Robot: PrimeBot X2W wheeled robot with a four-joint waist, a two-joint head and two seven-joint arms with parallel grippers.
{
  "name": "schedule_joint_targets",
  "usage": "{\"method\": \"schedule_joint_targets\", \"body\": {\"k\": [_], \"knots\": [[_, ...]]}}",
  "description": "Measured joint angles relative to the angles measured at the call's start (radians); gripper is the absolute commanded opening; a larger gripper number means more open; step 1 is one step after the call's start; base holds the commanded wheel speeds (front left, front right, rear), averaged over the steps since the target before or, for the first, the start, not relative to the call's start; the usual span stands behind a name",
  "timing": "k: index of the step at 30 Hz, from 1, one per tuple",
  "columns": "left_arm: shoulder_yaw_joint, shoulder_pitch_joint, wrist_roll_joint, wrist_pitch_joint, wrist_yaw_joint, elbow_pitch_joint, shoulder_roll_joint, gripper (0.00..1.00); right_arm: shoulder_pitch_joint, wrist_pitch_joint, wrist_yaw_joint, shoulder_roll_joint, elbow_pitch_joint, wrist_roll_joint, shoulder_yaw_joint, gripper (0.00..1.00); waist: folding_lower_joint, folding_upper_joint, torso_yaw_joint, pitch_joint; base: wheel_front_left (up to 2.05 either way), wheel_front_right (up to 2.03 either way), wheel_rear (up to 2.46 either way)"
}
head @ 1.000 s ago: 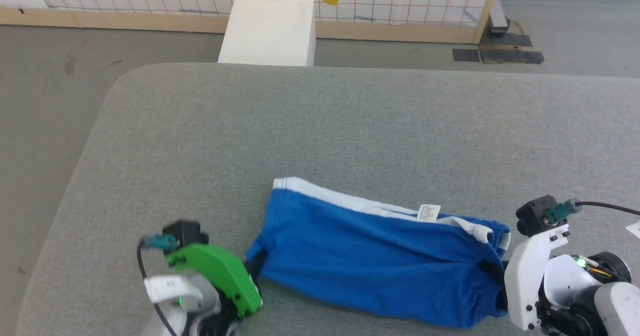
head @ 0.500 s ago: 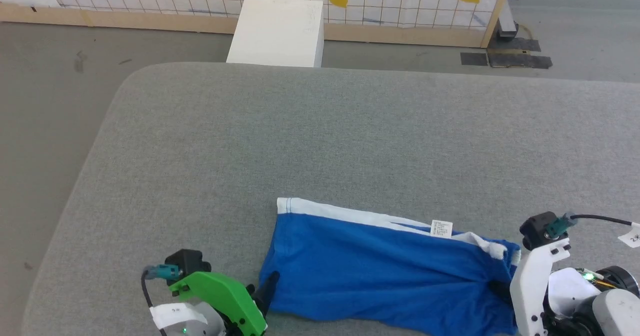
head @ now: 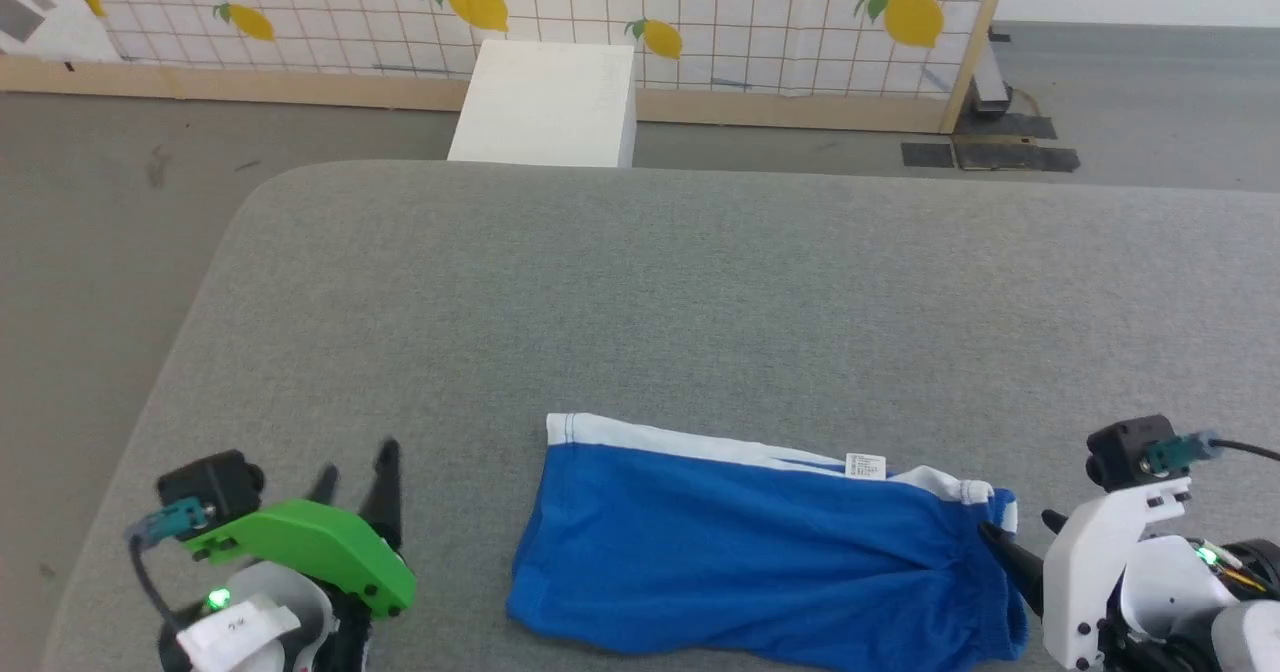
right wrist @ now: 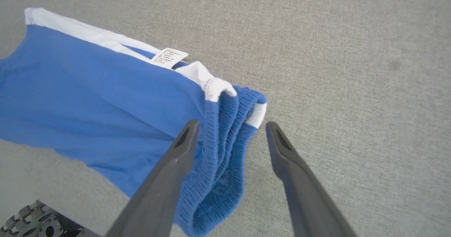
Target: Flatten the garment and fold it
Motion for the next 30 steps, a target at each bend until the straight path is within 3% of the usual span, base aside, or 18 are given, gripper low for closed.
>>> {"method": "schedule_joint_targets", "body": {"k": [9,15,20,28,30], "knots": [[0.023,0.002,0.193,-0.401,-0.045,-0.062,0.018,1.0,0.079,-0.023,0.0,0.178,-0.122,-0.161,-0.137,1.0,0.0,0.0,-0.015,0.017,0.0,0.0,0.0],[0.051,0.01,0.325,-0.44,-0.075,-0.124,0.006,1.0,0.078,-0.012,0.0,0.21,-0.088,-0.243,-0.161,1.0,0.0,0.0,-0.016,0.047,0.0,0.0,0.0],[0.095,0.018,0.438,-0.444,-0.116,-0.196,-0.052,1.0,0.032,-0.008,0.0,0.219,-0.009,-0.265,-0.155,1.0,0.0,0.0,-0.006,0.076,0.0,0.0,0.0],[0.164,0.048,0.501,-0.444,-0.181,-0.211,-0.138,1.0,-0.02,0.013,0.0,0.221,0.089,-0.274,-0.141,1.0,0.0,0.0,0.014,0.109,0.0,0.0,0.0],[0.179,0.05,0.506,-0.445,-0.197,-0.21,-0.153,1.0,-0.03,0.024,0.0,0.216,0.099,-0.271,-0.138,0.26,0.0,0.0,0.019,0.113,0.0,0.0,0.0]]}}
